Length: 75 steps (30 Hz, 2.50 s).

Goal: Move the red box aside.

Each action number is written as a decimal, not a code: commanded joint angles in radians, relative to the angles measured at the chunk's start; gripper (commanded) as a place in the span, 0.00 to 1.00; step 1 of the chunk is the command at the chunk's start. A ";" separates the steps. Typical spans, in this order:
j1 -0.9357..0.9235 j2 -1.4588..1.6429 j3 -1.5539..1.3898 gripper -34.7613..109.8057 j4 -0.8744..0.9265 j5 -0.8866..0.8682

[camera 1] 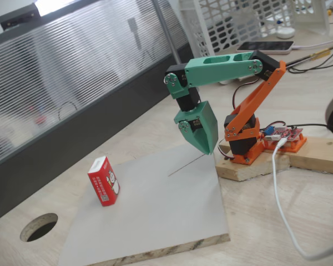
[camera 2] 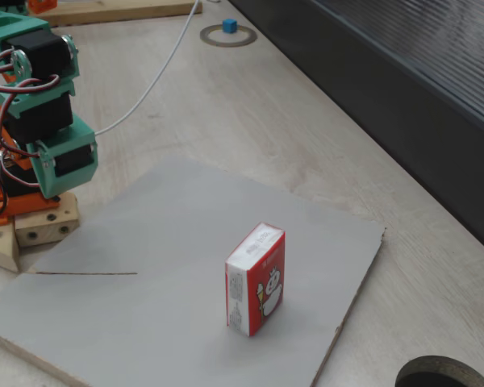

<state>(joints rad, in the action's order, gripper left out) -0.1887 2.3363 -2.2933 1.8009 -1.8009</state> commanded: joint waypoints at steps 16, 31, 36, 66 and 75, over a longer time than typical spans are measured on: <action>-0.014 0.023 0.006 0.27 0.008 -0.012; -0.008 0.023 0.006 0.27 0.008 -0.009; -0.006 0.023 0.006 0.27 0.006 -0.009; -0.011 -0.443 0.448 0.26 0.015 -0.005; -0.005 -0.693 0.723 0.26 0.009 -0.008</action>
<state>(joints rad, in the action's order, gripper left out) -0.1887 1.6751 -1.6398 1.8070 -1.8009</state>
